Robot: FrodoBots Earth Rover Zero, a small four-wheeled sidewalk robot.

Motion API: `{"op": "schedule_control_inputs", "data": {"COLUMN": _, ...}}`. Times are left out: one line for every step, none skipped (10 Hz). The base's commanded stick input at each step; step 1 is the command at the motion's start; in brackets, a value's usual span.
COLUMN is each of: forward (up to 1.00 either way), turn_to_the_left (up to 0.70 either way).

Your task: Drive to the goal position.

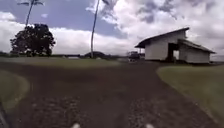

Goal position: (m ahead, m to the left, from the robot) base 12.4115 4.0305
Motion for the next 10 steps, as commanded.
{"op": "schedule_control_inputs", "data": {"forward": 0.70, "turn_to_the_left": 0.00}}
{"op": "schedule_control_inputs", "data": {"forward": 0.70, "turn_to_the_left": 0.00}}
{"op": "schedule_control_inputs", "data": {"forward": 0.70, "turn_to_the_left": 0.00}}
{"op": "schedule_control_inputs", "data": {"forward": 0.70, "turn_to_the_left": 0.00}}
{"op": "schedule_control_inputs", "data": {"forward": 0.70, "turn_to_the_left": 0.00}}
{"op": "schedule_control_inputs", "data": {"forward": 0.70, "turn_to_the_left": 0.00}}
{"op": "schedule_control_inputs", "data": {"forward": 0.70, "turn_to_the_left": 0.00}}
{"op": "schedule_control_inputs", "data": {"forward": 0.70, "turn_to_the_left": 0.00}}
{"op": "schedule_control_inputs", "data": {"forward": 0.70, "turn_to_the_left": 0.00}}
{"op": "schedule_control_inputs", "data": {"forward": 0.70, "turn_to_the_left": 0.00}}
